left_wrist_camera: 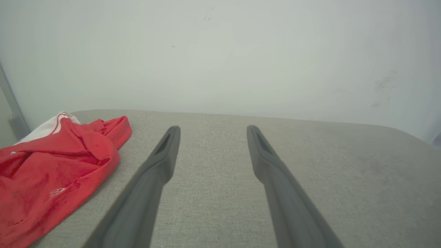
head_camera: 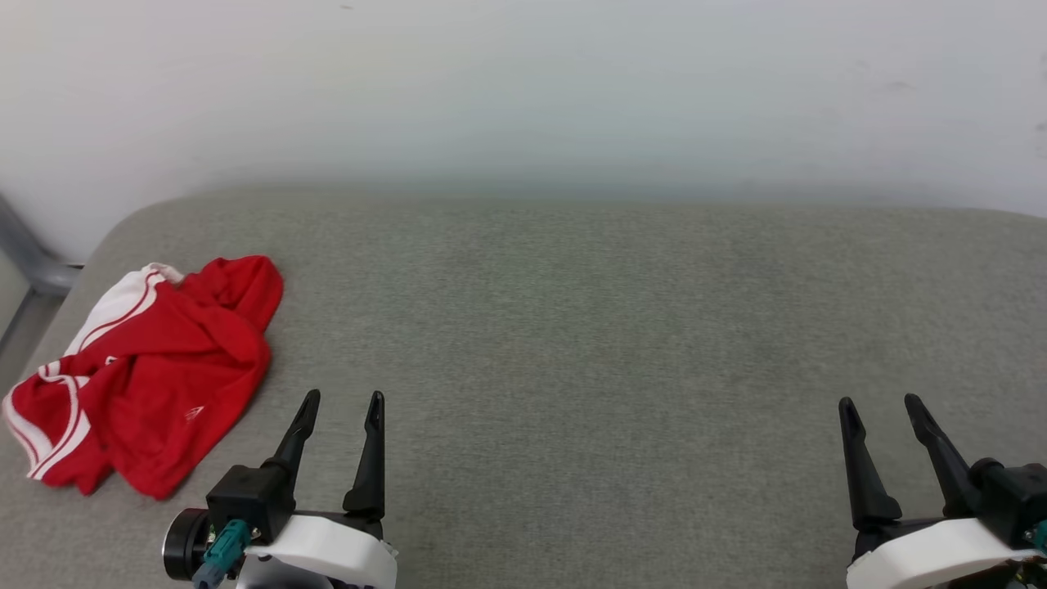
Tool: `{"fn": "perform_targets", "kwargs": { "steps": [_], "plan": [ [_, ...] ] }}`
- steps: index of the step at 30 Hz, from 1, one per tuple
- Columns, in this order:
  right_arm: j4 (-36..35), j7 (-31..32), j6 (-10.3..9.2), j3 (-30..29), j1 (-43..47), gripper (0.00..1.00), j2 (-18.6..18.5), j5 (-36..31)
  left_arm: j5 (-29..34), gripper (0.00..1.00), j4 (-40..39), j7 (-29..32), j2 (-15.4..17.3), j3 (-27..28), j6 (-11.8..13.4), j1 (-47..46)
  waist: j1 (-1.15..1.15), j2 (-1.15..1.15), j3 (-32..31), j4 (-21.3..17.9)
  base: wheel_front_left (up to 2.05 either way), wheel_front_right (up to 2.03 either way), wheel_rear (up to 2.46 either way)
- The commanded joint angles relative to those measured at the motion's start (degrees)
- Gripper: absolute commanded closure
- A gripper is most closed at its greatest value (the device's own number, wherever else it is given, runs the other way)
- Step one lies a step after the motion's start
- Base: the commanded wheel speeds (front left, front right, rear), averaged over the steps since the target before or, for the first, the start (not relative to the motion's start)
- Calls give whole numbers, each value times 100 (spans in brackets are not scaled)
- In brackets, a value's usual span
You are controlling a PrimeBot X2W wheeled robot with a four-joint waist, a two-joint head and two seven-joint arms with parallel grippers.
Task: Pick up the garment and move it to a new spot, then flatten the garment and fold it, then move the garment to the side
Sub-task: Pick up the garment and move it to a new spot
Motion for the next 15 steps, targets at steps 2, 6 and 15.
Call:
{"fn": "perform_targets", "kwargs": {
  "steps": [2, 6, 15],
  "plan": [
    [-65, -26, -2, 23, 59, 0, 20, -117, 146, 0, 12, -55, -13, 65, -53, 17, 0, 0, -21, 189, 0, 0, 0],
    [-95, -44, -2, 78, 76, 0, 26, -267, 329, 0, 47, -95, -57, 167, -102, 19, 0, 0, -38, 486, 0, 0, 0],
    [-161, -46, -2, 207, 87, 0, -23, -510, 674, 0, 88, -175, -118, 460, -143, 95, 0, 0, -58, 1231, 0, 0, 0]
  ]
}}
